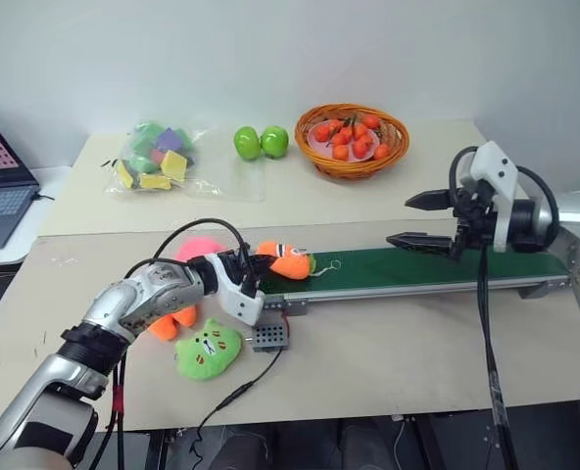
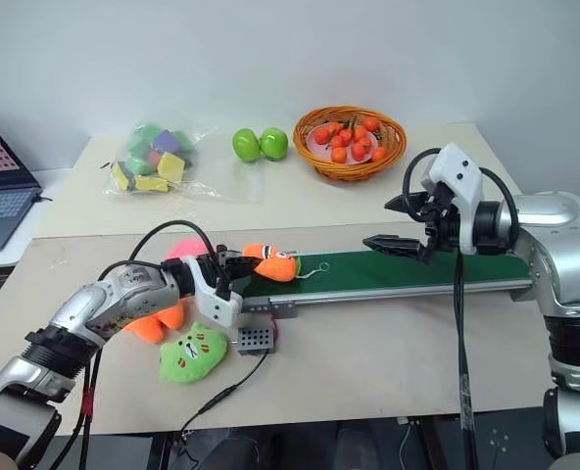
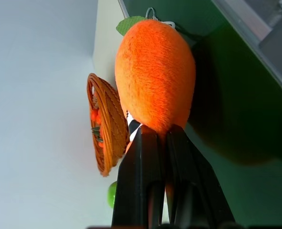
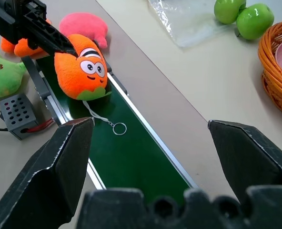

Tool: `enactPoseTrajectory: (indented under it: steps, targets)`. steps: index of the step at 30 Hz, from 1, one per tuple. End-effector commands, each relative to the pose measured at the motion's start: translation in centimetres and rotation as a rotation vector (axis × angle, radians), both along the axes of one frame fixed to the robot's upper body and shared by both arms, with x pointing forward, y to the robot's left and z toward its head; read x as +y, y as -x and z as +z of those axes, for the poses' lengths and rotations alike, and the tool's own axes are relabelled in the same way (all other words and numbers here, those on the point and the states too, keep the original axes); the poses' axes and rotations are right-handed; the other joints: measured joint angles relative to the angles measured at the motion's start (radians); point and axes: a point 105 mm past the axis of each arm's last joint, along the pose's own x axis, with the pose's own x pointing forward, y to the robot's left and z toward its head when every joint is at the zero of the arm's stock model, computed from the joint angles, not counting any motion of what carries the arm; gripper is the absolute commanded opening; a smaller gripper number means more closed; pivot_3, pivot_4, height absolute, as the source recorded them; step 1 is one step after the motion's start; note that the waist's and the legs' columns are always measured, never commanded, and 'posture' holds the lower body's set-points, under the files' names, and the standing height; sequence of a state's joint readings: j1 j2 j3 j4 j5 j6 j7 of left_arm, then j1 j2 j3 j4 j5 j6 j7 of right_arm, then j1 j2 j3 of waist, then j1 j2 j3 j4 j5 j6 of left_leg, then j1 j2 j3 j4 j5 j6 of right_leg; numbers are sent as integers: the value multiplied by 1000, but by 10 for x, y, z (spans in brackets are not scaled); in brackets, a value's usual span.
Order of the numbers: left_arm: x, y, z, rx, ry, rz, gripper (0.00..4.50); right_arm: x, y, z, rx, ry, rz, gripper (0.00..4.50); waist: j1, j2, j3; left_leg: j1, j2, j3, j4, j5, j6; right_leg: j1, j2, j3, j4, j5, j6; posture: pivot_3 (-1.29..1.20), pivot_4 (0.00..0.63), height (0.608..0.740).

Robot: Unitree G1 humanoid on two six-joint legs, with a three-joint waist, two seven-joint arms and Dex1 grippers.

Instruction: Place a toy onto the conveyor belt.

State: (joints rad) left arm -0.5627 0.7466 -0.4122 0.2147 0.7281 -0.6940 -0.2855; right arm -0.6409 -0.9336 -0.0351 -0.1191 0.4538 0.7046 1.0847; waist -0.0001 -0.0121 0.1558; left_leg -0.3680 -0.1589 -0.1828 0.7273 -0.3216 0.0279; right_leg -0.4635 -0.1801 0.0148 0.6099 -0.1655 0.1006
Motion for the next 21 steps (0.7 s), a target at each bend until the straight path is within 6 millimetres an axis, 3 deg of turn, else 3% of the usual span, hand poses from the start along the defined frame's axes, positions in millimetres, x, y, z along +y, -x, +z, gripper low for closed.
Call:
enactPoseTrajectory:
  steps: [1,4,7,14,17,21]
  targets:
    - [5,1,2,-47,-14,-11,76,-2,3,15,-72,-3,4,4500,1,0,0,0,0,0,0,0,0,0,0,0,0,0,0,0,150,740]
    - [11,0,-1,-41,-20,-3,76,-2,3,16,-75,-2,4,4500,1,0,0,0,0,0,0,0,0,0,0,0,0,0,0,0,150,740]
    - [16,-2,-1,-35,-21,6,856,-1,3,16,-75,-1,5,4500,1,0,0,0,0,0,0,0,0,0,0,0,0,0,0,0,150,740]
    - [36,-14,3,-24,-35,67,3536,1,4,17,-73,1,17,4500,2,0,0,0,0,0,0,0,0,0,0,0,0,0,0,0,150,740]
    - [44,-17,12,97,65,125,4489,-2,7,18,-66,17,27,4500,-2,0,0,1,0,0,0,0,0,0,0,0,0,0,0,0,150,740]
    - [58,-17,27,452,285,242,4489,-9,9,21,-61,46,30,4500,-7,0,0,0,0,1,0,-1,1,-2,-1,0,1,0,0,0,150,740]
